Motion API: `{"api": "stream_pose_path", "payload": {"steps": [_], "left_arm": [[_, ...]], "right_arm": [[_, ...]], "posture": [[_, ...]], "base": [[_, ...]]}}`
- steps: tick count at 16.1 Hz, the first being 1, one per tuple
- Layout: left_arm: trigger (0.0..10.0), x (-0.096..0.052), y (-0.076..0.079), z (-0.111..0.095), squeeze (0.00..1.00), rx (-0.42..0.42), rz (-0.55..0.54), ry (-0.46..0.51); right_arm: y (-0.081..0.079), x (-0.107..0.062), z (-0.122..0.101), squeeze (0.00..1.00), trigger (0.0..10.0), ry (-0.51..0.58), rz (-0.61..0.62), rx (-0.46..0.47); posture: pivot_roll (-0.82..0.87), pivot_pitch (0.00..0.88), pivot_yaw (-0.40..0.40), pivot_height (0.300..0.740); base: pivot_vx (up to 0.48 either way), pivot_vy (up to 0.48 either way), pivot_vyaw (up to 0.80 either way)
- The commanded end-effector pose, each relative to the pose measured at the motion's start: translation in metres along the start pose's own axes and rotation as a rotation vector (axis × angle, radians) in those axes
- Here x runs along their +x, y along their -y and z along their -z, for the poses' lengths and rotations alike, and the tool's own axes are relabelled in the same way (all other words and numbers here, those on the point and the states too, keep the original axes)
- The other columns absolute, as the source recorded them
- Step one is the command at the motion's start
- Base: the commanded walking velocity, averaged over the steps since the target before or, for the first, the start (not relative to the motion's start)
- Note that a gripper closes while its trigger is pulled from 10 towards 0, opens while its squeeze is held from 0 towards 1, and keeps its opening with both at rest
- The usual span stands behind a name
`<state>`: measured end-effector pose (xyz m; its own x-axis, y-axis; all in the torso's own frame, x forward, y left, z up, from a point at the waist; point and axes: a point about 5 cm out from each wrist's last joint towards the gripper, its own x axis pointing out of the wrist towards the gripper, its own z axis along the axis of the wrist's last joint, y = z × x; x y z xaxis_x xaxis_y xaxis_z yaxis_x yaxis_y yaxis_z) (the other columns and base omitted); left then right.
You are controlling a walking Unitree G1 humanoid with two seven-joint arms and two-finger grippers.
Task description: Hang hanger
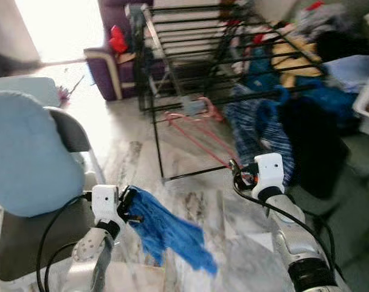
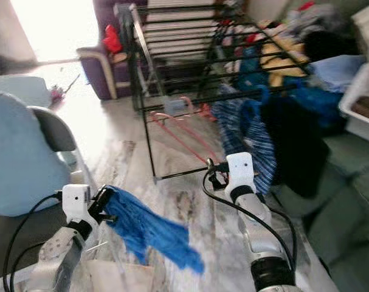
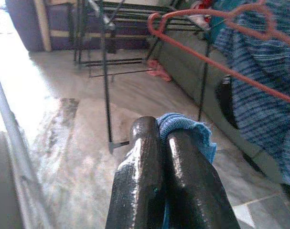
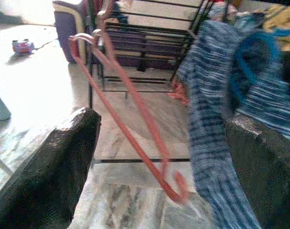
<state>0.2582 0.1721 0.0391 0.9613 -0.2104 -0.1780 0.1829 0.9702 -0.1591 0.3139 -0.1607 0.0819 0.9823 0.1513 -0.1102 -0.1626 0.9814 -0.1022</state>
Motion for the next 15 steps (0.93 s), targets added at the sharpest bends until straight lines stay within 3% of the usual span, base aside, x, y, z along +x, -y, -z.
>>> {"api": "stream_pose_path", "payload": {"steps": [1,5,10,15], "left_arm": [[10.0,0.003,0.001,-0.006,0.0,0.007,0.012,0.018],[10.0,0.002,0.002,-0.006,0.0,0.001,0.012,0.023],[10.0,0.0,0.001,-0.002,0.0,-0.009,-0.015,-0.006],[10.0,0.0,0.0,0.0,0.0,-0.003,-0.023,-0.027]], "right_arm": [[0.003,0.0,-0.001,0.0,10.0,-0.006,-0.002,-0.012],[0.003,0.0,0.0,0.0,10.0,-0.011,-0.001,-0.017],[0.002,-0.004,0.006,0.0,10.0,-0.045,-0.041,-0.016],[-0.008,-0.013,0.017,0.0,10.0,-0.117,-0.208,0.001]], "posture": [[-0.12,0.0,0.006,0.736],[-0.12,0.0,0.004,0.736],[-0.13,0.0,0.005,0.736],[-0.13,0.0,0.009,0.736]], "base": [[0.45,0.0,0.0],[0.395,0.0,0.0],[0.0,0.0,0.0],[0.0,0.0,0.0]]}}
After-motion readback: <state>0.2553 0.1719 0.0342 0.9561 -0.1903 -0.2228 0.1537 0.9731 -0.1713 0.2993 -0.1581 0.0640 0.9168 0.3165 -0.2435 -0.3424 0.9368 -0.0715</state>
